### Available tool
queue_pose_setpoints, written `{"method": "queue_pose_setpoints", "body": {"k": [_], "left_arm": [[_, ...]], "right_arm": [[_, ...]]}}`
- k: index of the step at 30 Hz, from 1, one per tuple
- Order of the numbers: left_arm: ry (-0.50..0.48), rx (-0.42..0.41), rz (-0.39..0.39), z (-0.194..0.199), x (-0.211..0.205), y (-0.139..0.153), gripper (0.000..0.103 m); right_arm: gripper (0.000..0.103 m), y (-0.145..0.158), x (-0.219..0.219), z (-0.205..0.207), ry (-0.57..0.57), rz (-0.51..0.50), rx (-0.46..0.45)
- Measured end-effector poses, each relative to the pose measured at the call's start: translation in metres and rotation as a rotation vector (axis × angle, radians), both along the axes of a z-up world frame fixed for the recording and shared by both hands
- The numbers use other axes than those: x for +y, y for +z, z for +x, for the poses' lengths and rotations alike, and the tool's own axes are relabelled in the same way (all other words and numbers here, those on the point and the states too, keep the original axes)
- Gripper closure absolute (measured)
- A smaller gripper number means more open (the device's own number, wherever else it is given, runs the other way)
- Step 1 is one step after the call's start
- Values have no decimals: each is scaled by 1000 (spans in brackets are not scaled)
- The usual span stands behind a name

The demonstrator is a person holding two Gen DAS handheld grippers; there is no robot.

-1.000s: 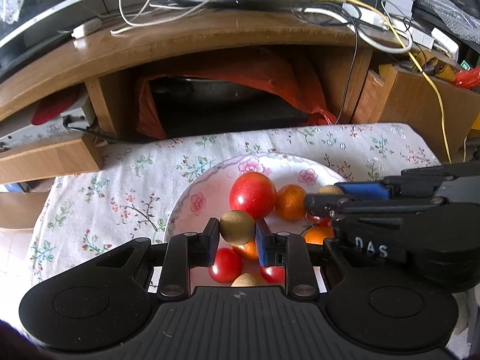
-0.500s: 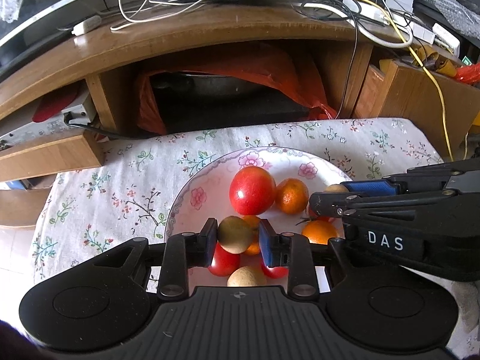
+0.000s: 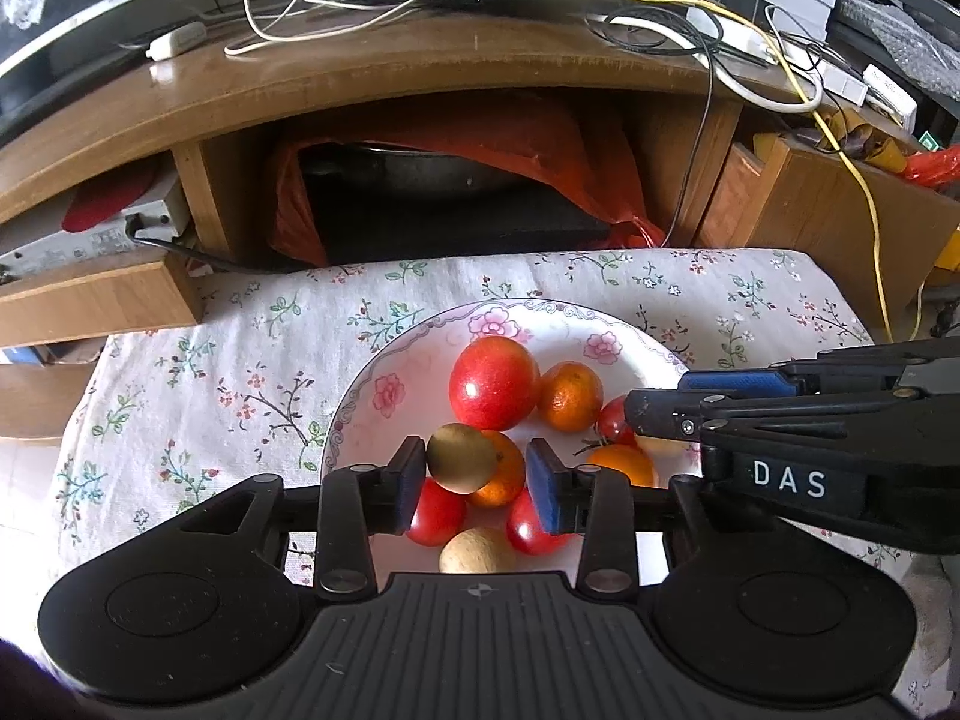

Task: Organize fruits
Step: 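Open both tools to drop the two brown fruits into the bowl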

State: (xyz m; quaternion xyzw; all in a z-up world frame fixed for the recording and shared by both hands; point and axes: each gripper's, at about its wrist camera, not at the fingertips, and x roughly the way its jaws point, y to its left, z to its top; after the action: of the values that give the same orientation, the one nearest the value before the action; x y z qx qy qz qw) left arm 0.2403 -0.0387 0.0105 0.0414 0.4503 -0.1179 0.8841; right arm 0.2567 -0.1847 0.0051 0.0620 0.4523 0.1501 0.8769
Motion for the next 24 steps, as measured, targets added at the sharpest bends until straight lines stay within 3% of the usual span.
{"method": "queue_pose_setpoints", "body": {"k": [12,16,24], "left_arm": [[-10,-8,-6,-11,-1,6,50],[-33,-13,-17,-16,-5,8,38],[-81,-41,22,-25,-17,11,36]], "right_arm": [[83,6,-7,-9,-37,11,16],[78,8,-8,-12,-44,19,17],[77,21,-2,-20,-31,27,-38]]}}
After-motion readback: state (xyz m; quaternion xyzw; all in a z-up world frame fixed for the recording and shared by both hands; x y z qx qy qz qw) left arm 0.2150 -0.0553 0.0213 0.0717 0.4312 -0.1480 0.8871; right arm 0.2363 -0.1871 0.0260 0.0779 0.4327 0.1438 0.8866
